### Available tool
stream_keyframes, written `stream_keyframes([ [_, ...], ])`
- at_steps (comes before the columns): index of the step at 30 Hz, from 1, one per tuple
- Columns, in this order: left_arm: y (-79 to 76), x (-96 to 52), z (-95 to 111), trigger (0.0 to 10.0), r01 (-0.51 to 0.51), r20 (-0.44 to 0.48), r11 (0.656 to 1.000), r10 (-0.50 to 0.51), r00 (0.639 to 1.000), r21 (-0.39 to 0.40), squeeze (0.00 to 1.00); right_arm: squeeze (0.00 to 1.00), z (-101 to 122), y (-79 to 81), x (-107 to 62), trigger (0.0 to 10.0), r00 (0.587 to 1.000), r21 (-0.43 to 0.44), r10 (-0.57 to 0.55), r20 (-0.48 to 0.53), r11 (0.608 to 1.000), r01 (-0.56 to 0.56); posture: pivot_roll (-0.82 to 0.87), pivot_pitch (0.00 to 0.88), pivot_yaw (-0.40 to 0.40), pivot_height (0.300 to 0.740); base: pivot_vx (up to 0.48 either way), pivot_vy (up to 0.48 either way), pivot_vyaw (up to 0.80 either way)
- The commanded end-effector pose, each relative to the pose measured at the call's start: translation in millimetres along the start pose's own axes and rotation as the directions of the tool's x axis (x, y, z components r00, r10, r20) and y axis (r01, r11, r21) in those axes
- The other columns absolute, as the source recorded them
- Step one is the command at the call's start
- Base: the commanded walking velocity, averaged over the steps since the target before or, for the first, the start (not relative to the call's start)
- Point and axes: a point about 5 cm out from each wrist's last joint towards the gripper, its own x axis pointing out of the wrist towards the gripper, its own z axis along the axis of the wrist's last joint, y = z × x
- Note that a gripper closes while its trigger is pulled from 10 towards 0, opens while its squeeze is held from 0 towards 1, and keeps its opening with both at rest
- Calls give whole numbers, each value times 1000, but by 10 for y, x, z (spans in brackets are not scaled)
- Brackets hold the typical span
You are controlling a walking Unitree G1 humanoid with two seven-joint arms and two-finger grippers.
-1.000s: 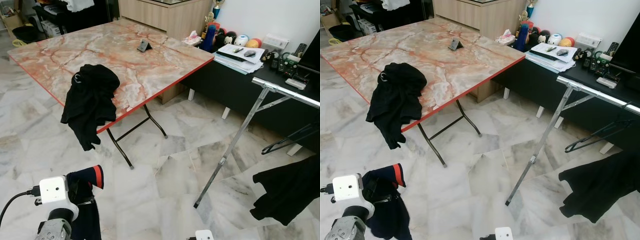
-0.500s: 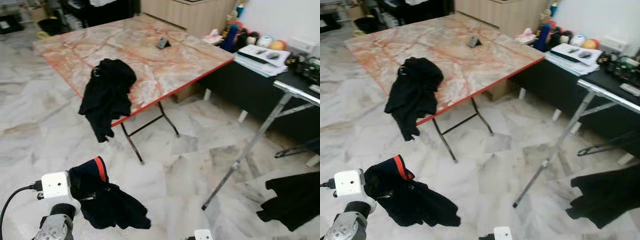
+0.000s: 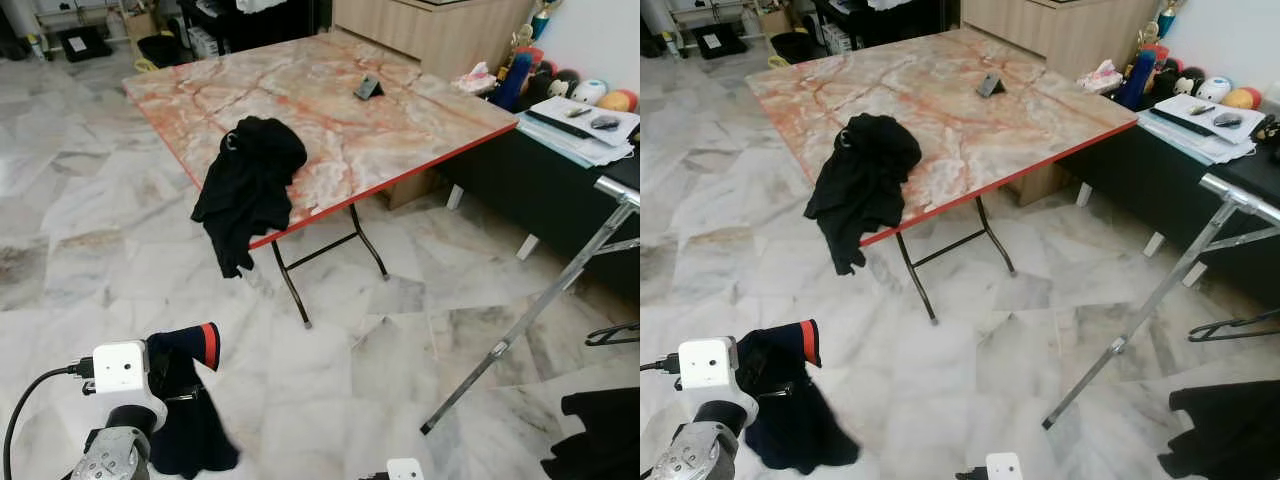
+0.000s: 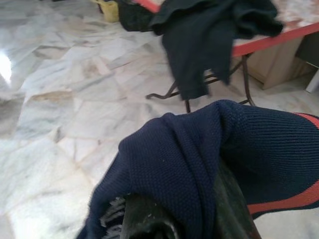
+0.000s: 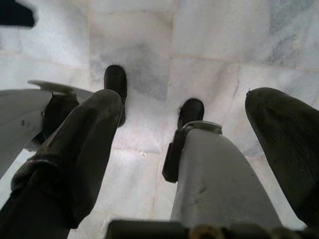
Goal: Hang hanger
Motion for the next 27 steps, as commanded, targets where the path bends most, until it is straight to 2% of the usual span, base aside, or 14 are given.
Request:
stream_keyframes([
  [1, -26, 13, 80, 10000, 14, 30, 1000, -15, 999, 4, 0, 0, -49, 0, -4, 10000, 1000, 18, 1, -12, 1000, 0, 65, 139, 4, 740, 0, 0, 0],
  [7, -10, 14, 92, 10000, 13, 32, 1000, -13, 999, 29, 0, 0, -46, -2, -3, 10000, 1000, 16, 1, -13, 1000, -1, 66, 142, 3, 740, 0, 0, 0],
  [14, -10, 18, 95, 10000, 2, 34, 1000, -3, 999, 19, 0, 0, -39, -9, -3, 10000, 1000, 20, 2, -8, 1000, -1, 64, 144, 0, 740, 0, 0, 0],
  [21, 50, 62, 285, 10000, -27, 108, 998, 21, 994, 54, 0, 0, -36, -15, -3, 10000, 1000, 15, 2, -7, 1000, -2, 69, 142, -2, 740, 0, 0, 0],
  [23, 65, 110, 425, 10000, -31, 162, 993, 12, 987, 115, 0, 0, -32, -20, -3, 10000, 1000, 12, 2, -6, 1000, -2, 74, 141, -5, 740, 0, 0, 0],
  [24, 65, 110, 425, 10000, -31, 162, 993, 12, 987, 115, 0, 0, -32, -20, -3, 10000, 1000, 12, 2, -6, 1000, -2, 74, 141, -5, 740, 0, 0, 0],
  [25, 62, 143, 492, 10000, -19, 183, 986, -11, 983, 163, 0, 0, -30, -22, -3, 10000, 1000, 9, 1, -5, 1000, -1, 77, 140, -7, 740, 0, 0, 0],
  [27, 51, 181, 554, 10000, 1, 200, 978, -44, 979, 210, 0, 0, -28, -23, -2, 10000, 1000, 7, -1, -5, 1000, 1, 78, 139, -7, 740, 0, 0, 0],
])
